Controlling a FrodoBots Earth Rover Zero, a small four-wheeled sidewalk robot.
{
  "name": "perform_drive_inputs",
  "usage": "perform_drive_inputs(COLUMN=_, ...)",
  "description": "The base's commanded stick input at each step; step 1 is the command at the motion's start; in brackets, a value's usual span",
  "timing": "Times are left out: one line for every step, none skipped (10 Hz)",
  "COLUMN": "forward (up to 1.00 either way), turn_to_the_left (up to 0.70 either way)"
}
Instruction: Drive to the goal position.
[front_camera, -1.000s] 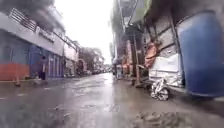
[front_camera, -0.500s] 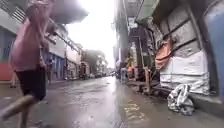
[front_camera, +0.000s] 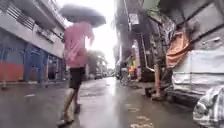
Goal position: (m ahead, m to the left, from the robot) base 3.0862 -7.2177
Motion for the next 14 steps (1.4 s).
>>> perform_drive_inputs(forward=0.99, turn_to_the_left=0.0)
perform_drive_inputs(forward=0.99, turn_to_the_left=0.0)
perform_drive_inputs(forward=0.99, turn_to_the_left=0.0)
perform_drive_inputs(forward=0.99, turn_to_the_left=0.0)
perform_drive_inputs(forward=0.31, turn_to_the_left=0.0)
perform_drive_inputs(forward=0.0, turn_to_the_left=0.0)
perform_drive_inputs(forward=0.0, turn_to_the_left=0.0)
perform_drive_inputs(forward=0.0, turn_to_the_left=0.0)
perform_drive_inputs(forward=0.0, turn_to_the_left=0.0)
perform_drive_inputs(forward=0.0, turn_to_the_left=0.0)
perform_drive_inputs(forward=0.0, turn_to_the_left=0.0)
perform_drive_inputs(forward=0.0, turn_to_the_left=0.0)
perform_drive_inputs(forward=0.0, turn_to_the_left=0.0)
perform_drive_inputs(forward=0.0, turn_to_the_left=0.0)
